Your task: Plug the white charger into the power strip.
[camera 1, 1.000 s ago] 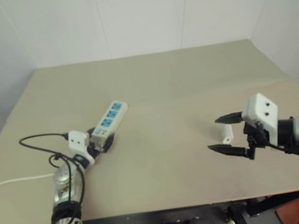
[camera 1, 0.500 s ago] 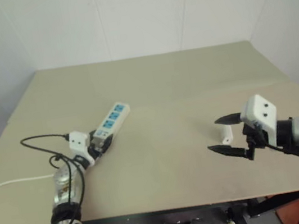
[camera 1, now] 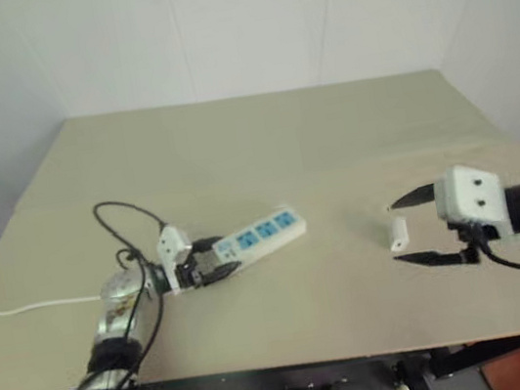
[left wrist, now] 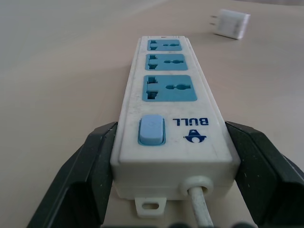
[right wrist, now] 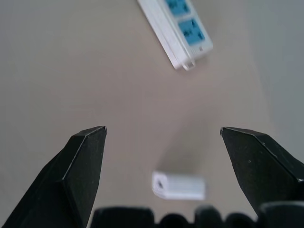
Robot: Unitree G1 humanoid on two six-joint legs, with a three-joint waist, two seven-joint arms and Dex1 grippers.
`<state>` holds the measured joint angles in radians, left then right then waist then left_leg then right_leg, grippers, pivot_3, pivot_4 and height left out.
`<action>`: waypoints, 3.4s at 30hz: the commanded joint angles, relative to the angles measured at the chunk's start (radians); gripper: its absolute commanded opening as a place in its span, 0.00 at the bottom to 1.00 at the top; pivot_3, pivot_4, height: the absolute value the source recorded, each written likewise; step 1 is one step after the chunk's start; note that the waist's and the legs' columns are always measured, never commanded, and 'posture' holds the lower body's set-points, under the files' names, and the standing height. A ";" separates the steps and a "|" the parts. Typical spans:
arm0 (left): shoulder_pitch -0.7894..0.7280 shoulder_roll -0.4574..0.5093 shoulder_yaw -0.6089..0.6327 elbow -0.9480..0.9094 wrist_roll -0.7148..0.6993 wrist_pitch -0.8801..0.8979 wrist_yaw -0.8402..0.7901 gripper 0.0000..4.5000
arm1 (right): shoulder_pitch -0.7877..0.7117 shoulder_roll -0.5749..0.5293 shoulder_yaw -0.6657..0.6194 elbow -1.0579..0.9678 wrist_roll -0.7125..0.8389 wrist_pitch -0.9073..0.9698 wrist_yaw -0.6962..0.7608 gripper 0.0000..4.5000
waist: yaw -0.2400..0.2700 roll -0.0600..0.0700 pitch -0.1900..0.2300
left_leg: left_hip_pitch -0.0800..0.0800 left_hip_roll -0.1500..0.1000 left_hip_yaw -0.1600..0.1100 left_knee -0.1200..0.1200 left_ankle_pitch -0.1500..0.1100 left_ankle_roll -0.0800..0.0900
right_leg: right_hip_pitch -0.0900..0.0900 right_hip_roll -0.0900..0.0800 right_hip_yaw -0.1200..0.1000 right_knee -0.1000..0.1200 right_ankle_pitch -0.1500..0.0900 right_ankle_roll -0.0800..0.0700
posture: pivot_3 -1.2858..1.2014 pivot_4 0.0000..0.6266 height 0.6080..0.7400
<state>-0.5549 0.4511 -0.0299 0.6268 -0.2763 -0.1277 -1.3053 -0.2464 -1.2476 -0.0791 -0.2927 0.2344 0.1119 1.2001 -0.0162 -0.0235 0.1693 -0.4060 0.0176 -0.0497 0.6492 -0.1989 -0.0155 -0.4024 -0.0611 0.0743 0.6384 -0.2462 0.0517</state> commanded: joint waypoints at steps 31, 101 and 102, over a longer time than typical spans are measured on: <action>-0.033 -0.037 -0.047 -0.061 0.013 0.073 -0.084 0.72 | -0.900 0.387 0.763 1.177 -0.793 -1.555 0.054 1.00 | -0.025 0.002 0.008 | 0.001 -0.001 -0.002 -0.001 0.000 0.000 | -0.001 0.000 0.001 0.006 0.004 -0.009 | 0.52 0.24 1.00; -0.134 -0.121 -0.127 0.141 0.069 -0.165 -0.259 0.72 | -0.305 0.627 0.173 0.069 0.461 0.396 -0.278 0.25 | -0.011 0.002 0.008 | -0.001 -0.002 -0.005 0.002 0.001 -0.001 | -0.001 0.000 -0.002 0.009 0.004 -0.008 | 0.52 0.24 1.00; -0.135 -0.120 -0.128 0.143 0.071 -0.166 -0.260 0.72 | -0.301 0.633 0.173 0.068 0.454 0.398 -0.278 0.25 | -0.009 0.002 0.008 | -0.002 -0.002 -0.006 0.002 0.001 -0.001 | -0.001 0.000 -0.002 0.009 0.004 -0.008 | 0.52 0.24 1.00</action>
<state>-0.6715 0.3358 -0.1419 0.7680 -0.2238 -0.2838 -1.5497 -0.5476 -0.6150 0.1165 -0.1884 0.6869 0.5024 0.9288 -0.0254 -0.0210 0.1777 -0.4075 0.0159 -0.0552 0.6514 -0.1974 -0.0168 -0.4038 -0.0612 0.0725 0.6468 -0.2434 0.0456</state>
